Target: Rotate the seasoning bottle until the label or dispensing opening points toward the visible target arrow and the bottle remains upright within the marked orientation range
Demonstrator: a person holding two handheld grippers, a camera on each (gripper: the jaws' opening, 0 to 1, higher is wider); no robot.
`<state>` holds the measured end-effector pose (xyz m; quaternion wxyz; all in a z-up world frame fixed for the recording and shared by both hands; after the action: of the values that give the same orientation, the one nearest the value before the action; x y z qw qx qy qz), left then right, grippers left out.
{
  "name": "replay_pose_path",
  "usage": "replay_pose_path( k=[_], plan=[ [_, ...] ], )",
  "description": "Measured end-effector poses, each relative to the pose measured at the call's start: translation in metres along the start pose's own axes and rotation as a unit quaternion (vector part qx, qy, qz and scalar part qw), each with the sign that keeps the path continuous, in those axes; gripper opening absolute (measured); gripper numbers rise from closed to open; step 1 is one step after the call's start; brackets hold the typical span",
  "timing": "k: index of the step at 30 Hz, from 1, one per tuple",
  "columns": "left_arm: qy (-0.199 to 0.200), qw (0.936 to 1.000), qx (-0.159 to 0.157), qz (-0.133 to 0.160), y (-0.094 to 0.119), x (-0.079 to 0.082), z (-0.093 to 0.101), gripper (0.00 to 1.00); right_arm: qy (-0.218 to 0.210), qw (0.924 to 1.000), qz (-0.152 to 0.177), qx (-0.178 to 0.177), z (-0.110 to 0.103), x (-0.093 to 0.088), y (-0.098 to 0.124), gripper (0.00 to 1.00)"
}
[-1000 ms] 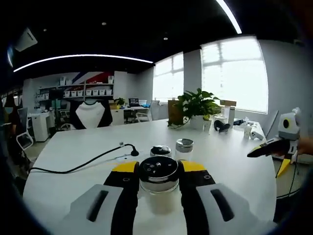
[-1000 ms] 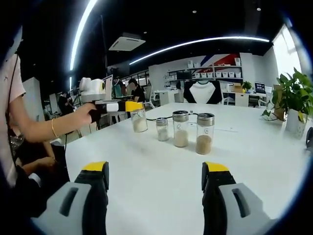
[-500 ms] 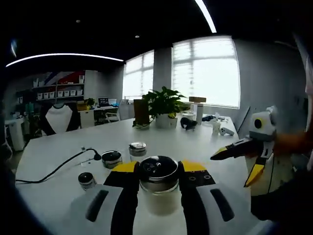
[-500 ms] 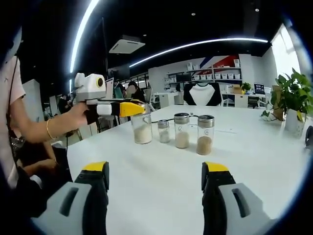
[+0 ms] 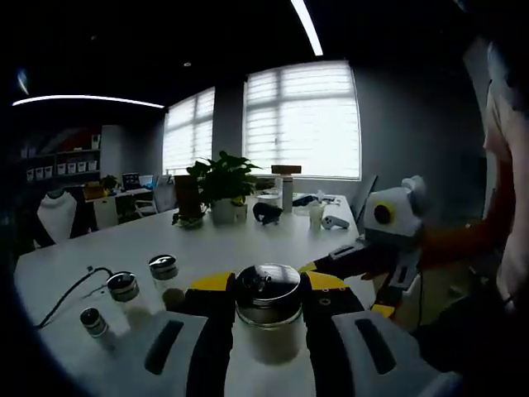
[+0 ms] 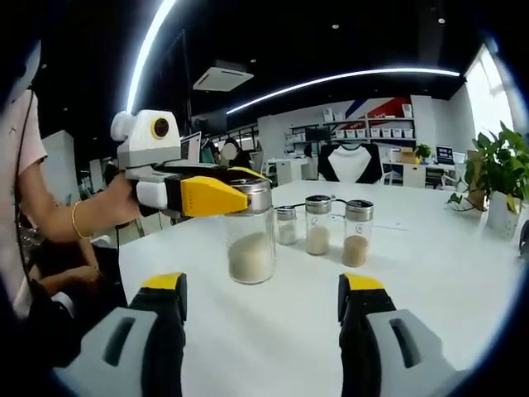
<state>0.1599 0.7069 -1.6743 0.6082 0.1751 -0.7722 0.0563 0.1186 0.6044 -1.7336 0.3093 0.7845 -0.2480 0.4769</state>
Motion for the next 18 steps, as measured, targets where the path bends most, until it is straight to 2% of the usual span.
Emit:
replay_pose_path(
  k=[7,11,14,18],
  plan=[
    [0.009,0.9997,-0.014,0.016,-0.009,0.011,0.011,0.33,-0.006,0.9999,0.003,0.010,-0.008,-0.001,-0.004,0.70],
    [0.006,0.9996,-0.021,0.018,-0.015,0.014,0.016,0.33,-0.008,0.9998,0.006,0.015,-0.009,0.000,-0.004,0.62],
    [0.008,0.9994,-0.027,0.022,-0.018,0.016,0.019,0.33,-0.008,0.9999,0.005,0.013,-0.008,0.001,-0.004,0.61],
    [0.014,0.9987,-0.039,0.029,-0.020,0.020,0.026,0.33,-0.033,0.9989,0.024,0.023,-0.009,0.006,-0.001,0.51]
  ],
)
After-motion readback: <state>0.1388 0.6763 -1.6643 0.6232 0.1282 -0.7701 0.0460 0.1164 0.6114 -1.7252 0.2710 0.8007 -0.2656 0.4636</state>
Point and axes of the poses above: the point that each gripper's makers call its tool centre point, and the gripper's own axes: y roughly backward along the fingers, z roughly to its right, x roughly out of its top, the point moved 6 cm from there along y, roughly backward along the fingers, and after that the axes turned 15 degrees about -y, right-handed, at the moved point
